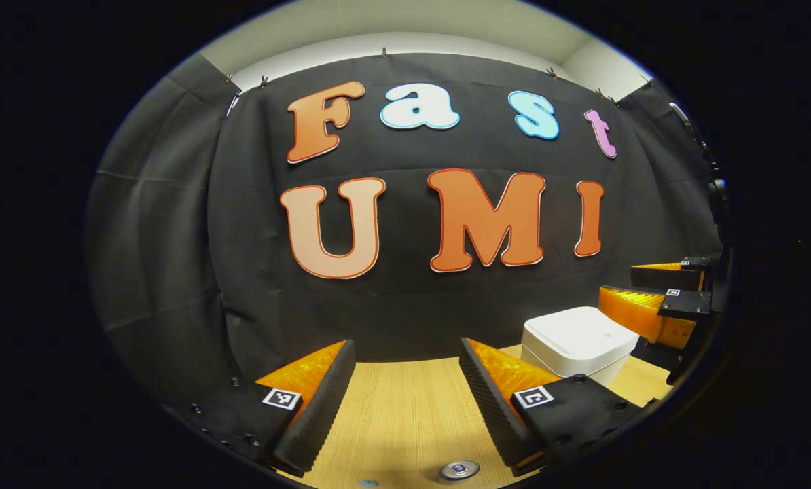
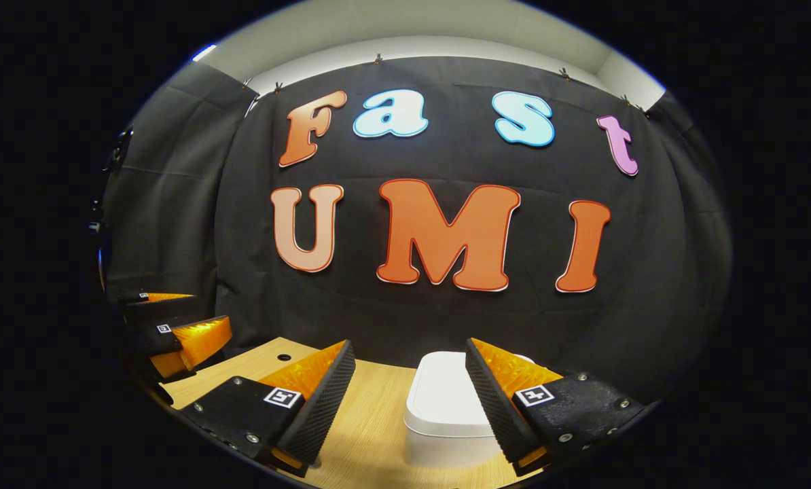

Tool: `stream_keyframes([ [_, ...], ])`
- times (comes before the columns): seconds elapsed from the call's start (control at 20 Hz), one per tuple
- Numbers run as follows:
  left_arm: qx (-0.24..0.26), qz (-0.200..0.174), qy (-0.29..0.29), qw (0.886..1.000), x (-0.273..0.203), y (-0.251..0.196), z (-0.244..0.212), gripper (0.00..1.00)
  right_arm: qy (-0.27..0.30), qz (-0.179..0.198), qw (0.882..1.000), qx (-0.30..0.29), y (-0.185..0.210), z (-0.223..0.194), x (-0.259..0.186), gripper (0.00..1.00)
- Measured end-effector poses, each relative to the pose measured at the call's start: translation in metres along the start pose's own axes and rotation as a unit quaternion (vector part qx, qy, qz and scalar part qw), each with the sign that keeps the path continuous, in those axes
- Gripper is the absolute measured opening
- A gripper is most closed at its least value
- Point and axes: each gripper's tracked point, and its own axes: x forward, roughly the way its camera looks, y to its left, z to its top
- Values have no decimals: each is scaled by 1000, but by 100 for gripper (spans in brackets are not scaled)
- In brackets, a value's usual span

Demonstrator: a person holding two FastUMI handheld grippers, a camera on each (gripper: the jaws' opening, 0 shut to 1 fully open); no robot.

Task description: Press the lid of the desktop garbage bin to open it, pick up the crumpled paper on the desktop and throw it into the bin, then pick up the pop can on the desktop and drop it into the bin, and finally close the garbage bin lid.

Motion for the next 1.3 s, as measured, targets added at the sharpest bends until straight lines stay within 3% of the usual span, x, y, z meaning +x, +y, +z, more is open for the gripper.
stream_keyframes([
  [0.45, 7, 14, 2, 1000, 6, 9, -4, 98, 25, -29, 999, -1, -29, -4, 11, 93],
  [0.75, 12, 15, 11, 1000, 7, 6, -11, 98, 46, -52, 998, 13, -60, -20, 20, 67],
  [0.8, 13, 15, 14, 1000, 7, 5, -13, 98, 49, -53, 997, 12, -63, -22, 22, 52],
  [0.85, 13, 17, 18, 1000, 8, 5, -16, 98, 50, -55, 997, 8, -67, -24, 23, 55],
  [0.9, 15, 21, 22, 999, 9, 7, -17, 98, 49, -64, 997, 3, -74, -24, 24, 38],
  [1.0, 18, 30, 27, 999, 8, 11, -21, 100, 55, -66, 996, 3, -77, -32, 28, 21],
  [1.2, 19, 41, 34, 998, 8, 12, -25, 100, 81, -69, 993, 43, -86, -54, 35, 2],
  [1.3, 21, 45, 40, 998, 8, 12, -28, 100, 110, -64, 990, 66, -88, -70, 35, 1],
])
